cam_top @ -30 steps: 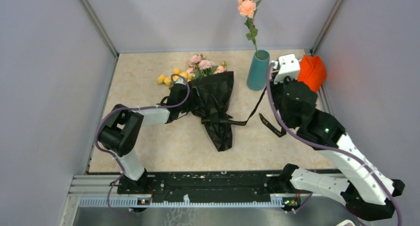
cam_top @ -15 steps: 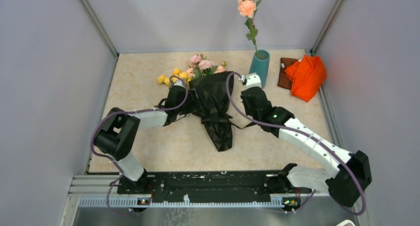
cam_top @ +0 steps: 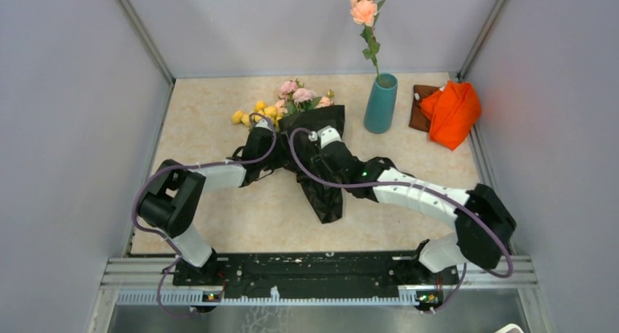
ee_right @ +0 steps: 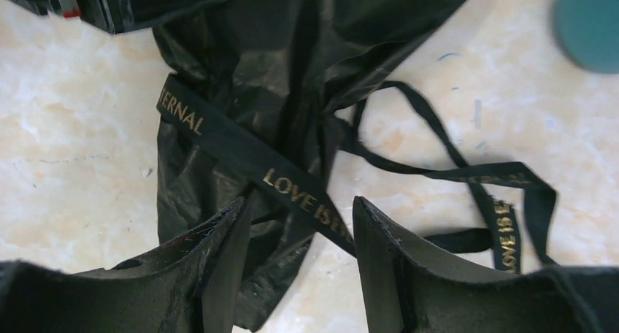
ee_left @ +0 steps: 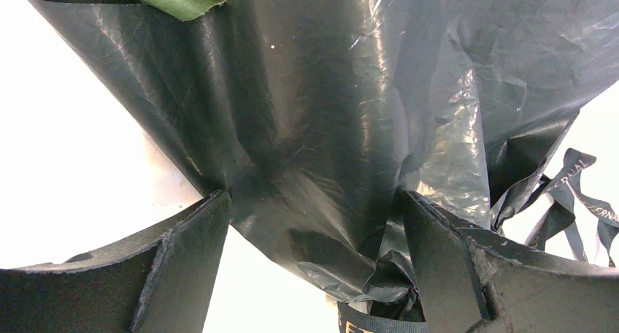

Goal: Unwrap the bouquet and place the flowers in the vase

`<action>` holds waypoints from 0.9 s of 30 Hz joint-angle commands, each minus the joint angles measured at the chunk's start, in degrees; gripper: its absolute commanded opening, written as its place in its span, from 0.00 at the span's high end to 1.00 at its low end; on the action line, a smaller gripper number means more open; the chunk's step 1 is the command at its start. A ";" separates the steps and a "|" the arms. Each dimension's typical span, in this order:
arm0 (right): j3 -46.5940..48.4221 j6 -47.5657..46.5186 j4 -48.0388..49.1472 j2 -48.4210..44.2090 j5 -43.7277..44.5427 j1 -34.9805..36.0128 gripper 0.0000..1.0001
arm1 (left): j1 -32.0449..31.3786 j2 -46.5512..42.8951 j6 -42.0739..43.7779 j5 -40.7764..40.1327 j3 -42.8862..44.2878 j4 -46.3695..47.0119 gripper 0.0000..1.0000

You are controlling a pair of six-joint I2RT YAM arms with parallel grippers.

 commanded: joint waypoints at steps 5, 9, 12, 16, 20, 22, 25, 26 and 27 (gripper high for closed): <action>3.14 2.93 6.20 9.06 -0.32 2.13 0.48 | -0.21 -1.08 0.53 0.22 -1.53 0.83 0.07; 4.14 2.78 6.93 11.54 -1.19 2.20 0.48 | -0.20 -1.37 0.75 -0.11 -2.00 0.84 0.07; 5.11 2.28 6.82 14.13 -1.09 2.14 0.49 | -0.21 -1.52 0.48 0.13 -2.26 1.11 0.07; 5.63 1.29 7.22 16.11 -0.57 2.14 0.53 | -0.21 -1.84 0.43 0.08 -2.81 1.33 0.07; 6.75 -0.28 5.77 17.84 1.17 2.16 0.59 | -0.16 -2.34 0.81 -0.50 -3.25 1.21 0.07; 7.32 -0.96 4.65 17.97 2.26 2.09 0.69 | -0.16 -2.64 0.93 -0.71 -3.43 1.29 0.07; 7.62 -1.47 3.75 17.10 2.92 2.04 0.89 | -0.11 -2.49 0.76 -0.60 -3.33 1.45 0.07; 7.68 -1.56 3.61 16.70 3.00 2.02 0.95 | -0.20 -2.39 0.74 -0.49 -3.35 1.62 0.07; 7.68 -1.52 3.46 16.13 3.28 1.91 1.00 | -0.14 -2.28 0.62 -0.34 -3.30 1.67 0.07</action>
